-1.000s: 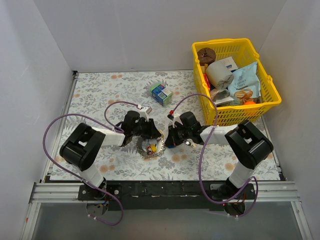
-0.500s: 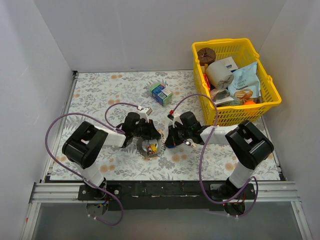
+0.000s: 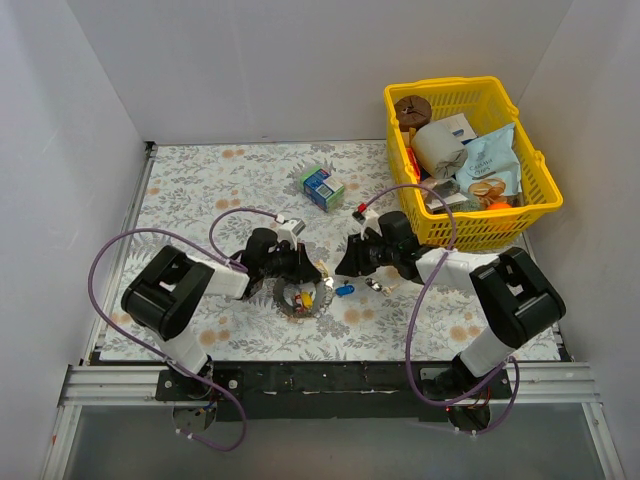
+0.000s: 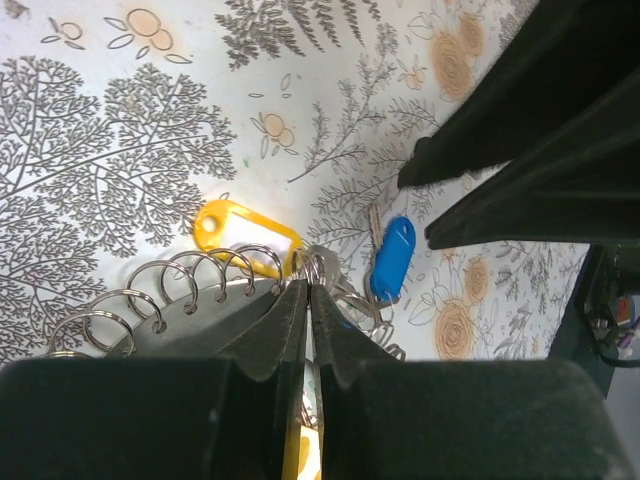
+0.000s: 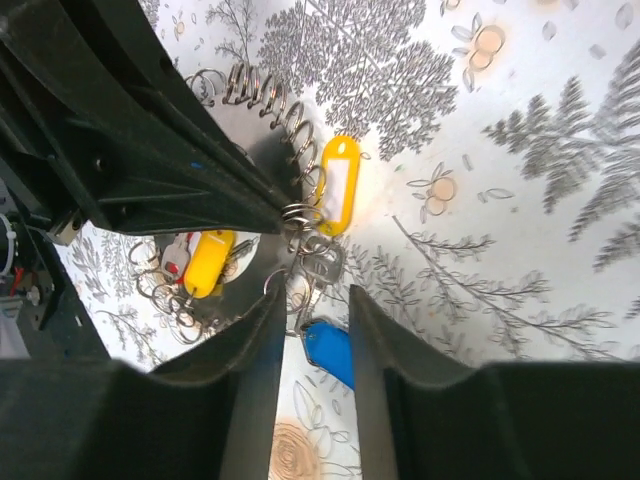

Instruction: Put the keys on the keyring

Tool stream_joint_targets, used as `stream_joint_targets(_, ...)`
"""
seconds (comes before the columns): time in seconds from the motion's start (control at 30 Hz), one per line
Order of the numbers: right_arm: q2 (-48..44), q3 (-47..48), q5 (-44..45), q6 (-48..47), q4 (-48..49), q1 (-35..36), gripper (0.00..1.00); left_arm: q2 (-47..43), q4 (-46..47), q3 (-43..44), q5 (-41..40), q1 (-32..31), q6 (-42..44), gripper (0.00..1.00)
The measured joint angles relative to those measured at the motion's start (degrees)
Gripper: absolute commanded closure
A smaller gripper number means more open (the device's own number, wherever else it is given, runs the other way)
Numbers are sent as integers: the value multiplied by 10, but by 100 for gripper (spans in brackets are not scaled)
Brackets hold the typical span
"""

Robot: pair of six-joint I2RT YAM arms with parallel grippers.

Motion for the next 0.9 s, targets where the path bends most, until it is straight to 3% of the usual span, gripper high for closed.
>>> stream_joint_targets(0.1, -15, -9, -19, -3, 17, -21, 37, -19, -8, -6, 12, 0, 13, 98)
stream_joint_targets(0.23, -30, -16, -57, -22, 30, -29, 32, -56, -27, -10, 28, 0, 32, 99)
stream_joint_targets(0.57, -77, -28, -171, -80, 55, -28, 41, -158, -90, -11, 80, 0, 72, 100)
stream_joint_targets(0.9, -97, -28, -224, -94, 68, -33, 41, -204, -114, -11, 134, 0, 79, 100)
